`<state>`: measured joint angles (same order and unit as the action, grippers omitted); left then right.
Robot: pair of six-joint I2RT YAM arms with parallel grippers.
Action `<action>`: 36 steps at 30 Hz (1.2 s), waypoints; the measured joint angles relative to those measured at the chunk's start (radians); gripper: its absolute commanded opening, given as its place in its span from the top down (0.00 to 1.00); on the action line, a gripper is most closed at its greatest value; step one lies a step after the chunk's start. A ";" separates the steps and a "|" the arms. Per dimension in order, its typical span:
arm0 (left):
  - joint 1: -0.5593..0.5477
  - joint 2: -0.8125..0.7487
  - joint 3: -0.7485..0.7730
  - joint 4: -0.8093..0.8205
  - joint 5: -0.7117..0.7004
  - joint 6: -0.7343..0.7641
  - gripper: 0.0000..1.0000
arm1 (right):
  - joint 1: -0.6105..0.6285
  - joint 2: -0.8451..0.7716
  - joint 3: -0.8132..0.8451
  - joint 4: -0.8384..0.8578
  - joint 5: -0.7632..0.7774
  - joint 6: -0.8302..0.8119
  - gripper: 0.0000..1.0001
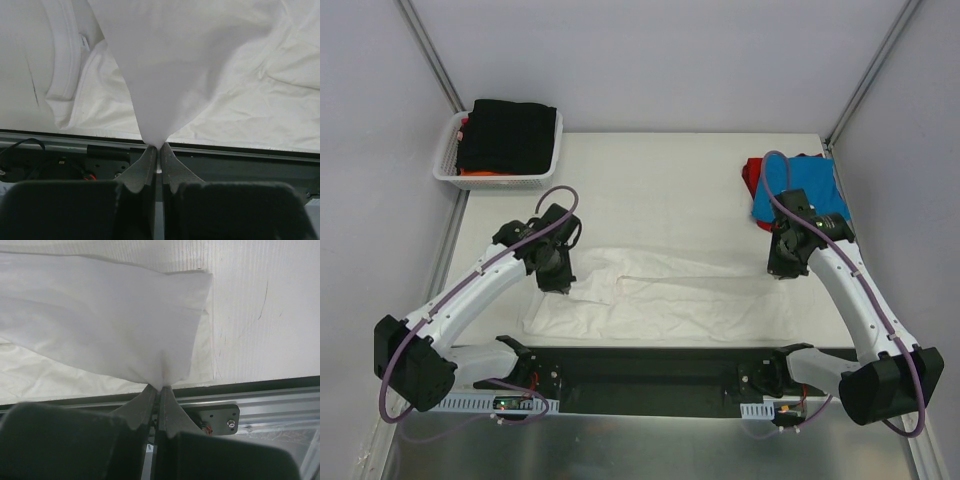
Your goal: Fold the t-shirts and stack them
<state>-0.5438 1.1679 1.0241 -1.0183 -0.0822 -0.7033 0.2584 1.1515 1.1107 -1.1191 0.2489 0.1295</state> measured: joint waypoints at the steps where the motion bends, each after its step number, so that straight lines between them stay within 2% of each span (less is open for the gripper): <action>1: 0.000 -0.002 -0.021 0.006 0.005 -0.004 1.00 | 0.000 0.000 0.000 0.000 -0.001 0.000 0.99; 4: 0.000 -0.003 -0.084 0.021 0.025 -0.022 1.00 | 0.000 0.000 -0.005 0.000 -0.003 -0.001 0.99; 5: 0.000 -0.003 -0.106 0.024 0.031 -0.031 0.86 | 0.000 0.000 -0.008 0.000 -0.003 -0.001 0.99; 7: 0.000 -0.003 -0.145 0.027 0.048 -0.050 0.68 | 0.000 0.000 -0.011 0.000 -0.003 -0.004 0.99; 8: 0.000 -0.003 -0.157 0.026 0.050 -0.056 0.50 | 0.000 0.000 -0.011 0.000 -0.003 -0.005 0.99; 10: 0.000 -0.003 -0.164 0.025 0.051 -0.065 0.39 | 0.000 0.000 -0.011 0.000 -0.003 -0.010 0.99; 12: 0.000 -0.003 -0.158 0.024 0.047 -0.074 0.32 | 0.000 0.000 -0.011 0.000 -0.003 -0.014 0.99; 14: -0.001 0.000 -0.137 0.016 0.039 -0.071 0.32 | 0.000 0.000 -0.011 0.000 -0.004 -0.018 0.99; 18: -0.036 0.055 -0.029 0.011 0.013 -0.062 0.41 | 0.000 0.000 -0.011 0.000 -0.006 -0.025 0.99; 19: -0.054 0.078 -0.002 0.015 0.012 -0.061 0.47 | 0.000 0.000 -0.011 0.000 -0.007 -0.027 0.99; 21: -0.098 0.128 0.025 0.042 0.012 -0.059 0.50 | 0.000 0.000 -0.011 0.000 -0.009 -0.030 0.99; 26: -0.201 0.243 0.027 0.092 0.037 -0.060 0.76 | 0.000 -0.011 -0.013 -0.001 -0.011 -0.034 0.99; 30: -0.249 0.289 0.024 0.124 0.058 -0.067 0.82 | -0.001 -0.039 -0.029 -0.001 -0.011 -0.034 0.99; 36: -0.261 0.320 -0.016 0.160 0.074 -0.067 0.81 | -0.007 -0.059 -0.053 -0.006 -0.013 -0.034 0.99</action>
<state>-0.8043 1.4879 1.0080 -0.8581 -0.0078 -0.7700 0.2512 1.0924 1.0576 -1.1252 0.2363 0.0952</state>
